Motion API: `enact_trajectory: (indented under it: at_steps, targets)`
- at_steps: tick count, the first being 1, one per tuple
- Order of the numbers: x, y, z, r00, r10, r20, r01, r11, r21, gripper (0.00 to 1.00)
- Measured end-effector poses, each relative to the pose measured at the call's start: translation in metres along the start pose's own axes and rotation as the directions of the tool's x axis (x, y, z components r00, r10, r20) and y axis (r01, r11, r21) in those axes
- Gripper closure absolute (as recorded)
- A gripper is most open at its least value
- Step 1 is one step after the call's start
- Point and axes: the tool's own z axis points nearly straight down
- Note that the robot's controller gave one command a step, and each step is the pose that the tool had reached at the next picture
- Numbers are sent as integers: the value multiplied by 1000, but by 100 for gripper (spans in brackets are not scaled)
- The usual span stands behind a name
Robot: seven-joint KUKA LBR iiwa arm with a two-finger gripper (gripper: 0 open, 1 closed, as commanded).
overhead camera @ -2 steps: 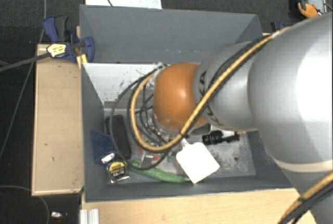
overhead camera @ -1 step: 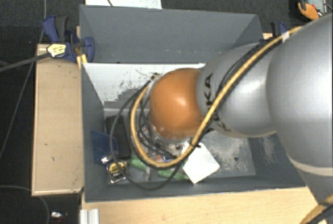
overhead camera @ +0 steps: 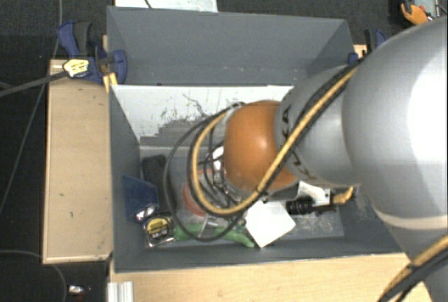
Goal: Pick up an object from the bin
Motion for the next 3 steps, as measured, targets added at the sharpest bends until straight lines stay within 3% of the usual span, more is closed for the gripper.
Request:
enact_trajectory:
  at_steps: [1, 2, 3]
  targets:
    - [-35, -31, 32, 890, -455, 11, 455, 891, -2, 0]
    - [-55, -24, 34, 964, 266, -7, -266, 964, 4, 100]
    - [-56, -24, 33, 964, 267, -8, -267, 964, 4, 100]
